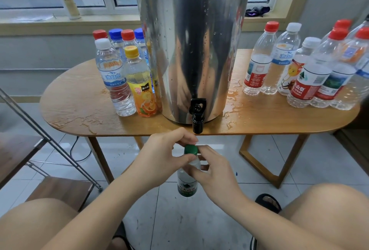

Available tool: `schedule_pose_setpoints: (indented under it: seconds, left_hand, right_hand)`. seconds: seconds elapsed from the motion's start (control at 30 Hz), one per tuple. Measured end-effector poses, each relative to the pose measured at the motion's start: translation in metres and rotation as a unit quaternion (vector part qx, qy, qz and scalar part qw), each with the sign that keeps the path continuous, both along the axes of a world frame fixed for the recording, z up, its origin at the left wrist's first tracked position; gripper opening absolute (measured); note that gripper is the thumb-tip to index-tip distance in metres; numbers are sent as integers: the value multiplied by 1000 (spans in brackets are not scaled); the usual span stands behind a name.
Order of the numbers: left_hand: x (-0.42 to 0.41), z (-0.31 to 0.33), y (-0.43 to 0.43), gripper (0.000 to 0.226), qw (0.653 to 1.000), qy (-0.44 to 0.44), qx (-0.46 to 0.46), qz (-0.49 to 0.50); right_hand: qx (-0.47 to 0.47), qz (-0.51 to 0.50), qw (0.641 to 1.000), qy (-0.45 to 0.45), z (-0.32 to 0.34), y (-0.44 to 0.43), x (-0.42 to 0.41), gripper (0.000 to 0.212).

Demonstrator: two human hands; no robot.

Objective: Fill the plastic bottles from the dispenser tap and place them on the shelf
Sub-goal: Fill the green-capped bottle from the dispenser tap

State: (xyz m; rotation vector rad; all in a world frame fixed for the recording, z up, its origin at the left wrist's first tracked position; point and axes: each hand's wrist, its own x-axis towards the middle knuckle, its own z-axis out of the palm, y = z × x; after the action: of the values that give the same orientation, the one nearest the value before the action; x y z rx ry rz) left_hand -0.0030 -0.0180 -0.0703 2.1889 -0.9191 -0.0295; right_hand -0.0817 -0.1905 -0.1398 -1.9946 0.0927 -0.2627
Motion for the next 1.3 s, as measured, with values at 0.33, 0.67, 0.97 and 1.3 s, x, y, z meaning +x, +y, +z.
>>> schedule_pose_setpoints:
  seconds: [0.33, 0.67, 0.97, 1.3]
  left_hand:
    - [1, -1, -3, 49, 997, -51, 33, 42]
    - [1, -3, -4, 37, 998, -49, 17, 32]
    - [-4, 0, -9, 36, 999, -20, 22, 26]
    - [-4, 4, -8, 37, 996, -64, 39, 51]
  right_hand:
    - [-25, 4, 1000, -10, 1, -1, 2, 18]
    - [-32, -5, 999, -9, 0, -2, 2, 28]
    - [-27, -8, 1000, -13, 1, -3, -1, 33]
    - [-41, -13, 999, -16, 6, -4, 1, 26]
